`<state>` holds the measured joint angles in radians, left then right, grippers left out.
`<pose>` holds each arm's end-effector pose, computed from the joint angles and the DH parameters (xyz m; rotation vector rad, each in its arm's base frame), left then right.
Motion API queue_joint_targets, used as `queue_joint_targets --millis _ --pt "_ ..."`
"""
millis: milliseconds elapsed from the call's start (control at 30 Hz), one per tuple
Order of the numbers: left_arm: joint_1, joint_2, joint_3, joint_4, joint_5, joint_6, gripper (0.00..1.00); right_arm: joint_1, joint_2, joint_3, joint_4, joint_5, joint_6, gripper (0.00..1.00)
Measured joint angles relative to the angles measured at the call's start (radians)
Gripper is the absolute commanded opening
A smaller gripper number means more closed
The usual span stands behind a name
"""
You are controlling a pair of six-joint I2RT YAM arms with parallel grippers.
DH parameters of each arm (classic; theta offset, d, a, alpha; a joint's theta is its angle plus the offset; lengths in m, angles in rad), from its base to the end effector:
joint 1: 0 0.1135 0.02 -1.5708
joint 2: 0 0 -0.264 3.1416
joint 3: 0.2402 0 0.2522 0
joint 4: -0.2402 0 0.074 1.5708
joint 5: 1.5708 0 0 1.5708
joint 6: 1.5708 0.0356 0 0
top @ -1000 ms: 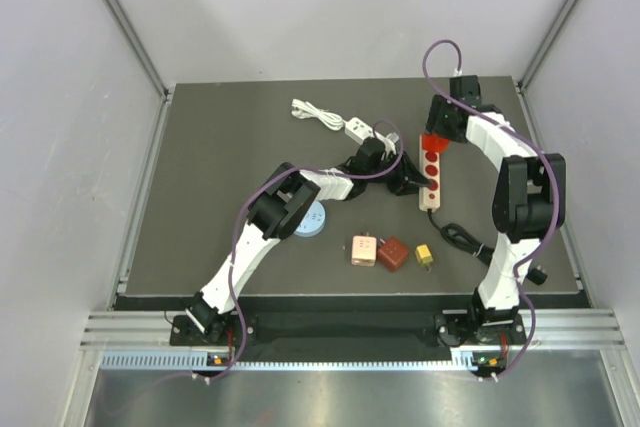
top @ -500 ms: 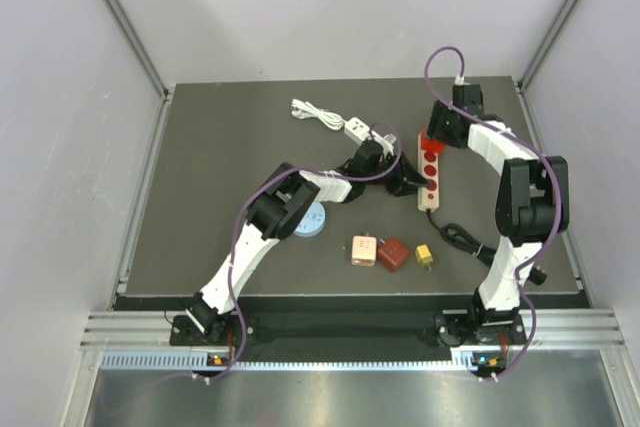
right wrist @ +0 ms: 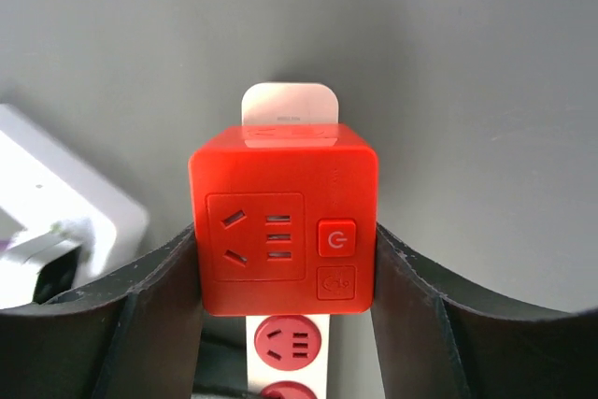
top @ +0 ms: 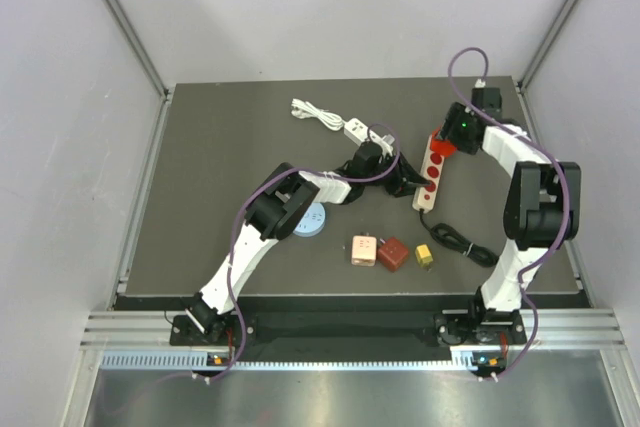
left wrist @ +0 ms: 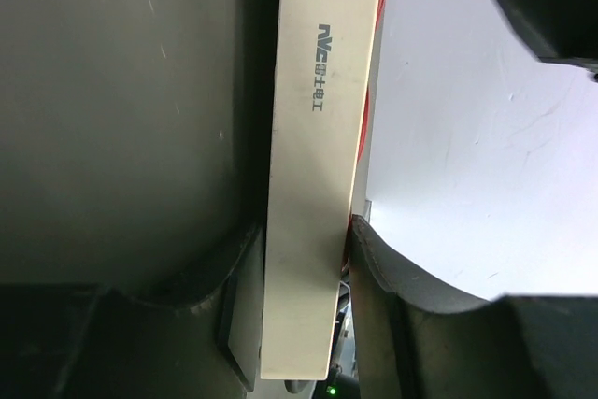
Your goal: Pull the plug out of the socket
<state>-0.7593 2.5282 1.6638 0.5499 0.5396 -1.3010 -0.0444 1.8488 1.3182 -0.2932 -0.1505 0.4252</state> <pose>0.3790 -0.3850 0.0857 -0.1700 2.3361 -1.7569 0.4081 -0.0128 0.2150 0.4918 2.3622 0.3574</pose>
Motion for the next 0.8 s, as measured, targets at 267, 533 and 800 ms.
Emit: queue_joint_targets --millis 267,533,800 --pt "-0.004 -0.002 0.016 -0.042 -0.002 0.013 0.0 0.193 0.0 0.066 -0.077 0.452 -0.071 0.0" --pt "-0.01 -0.006 0.016 -0.056 -0.005 0.017 0.0 0.122 0.0 0.07 -0.105 0.309 -0.05 0.0" --pt "-0.019 -0.006 0.016 -0.053 -0.014 0.017 0.0 -0.064 -0.002 0.04 -0.104 -0.063 0.025 0.0"
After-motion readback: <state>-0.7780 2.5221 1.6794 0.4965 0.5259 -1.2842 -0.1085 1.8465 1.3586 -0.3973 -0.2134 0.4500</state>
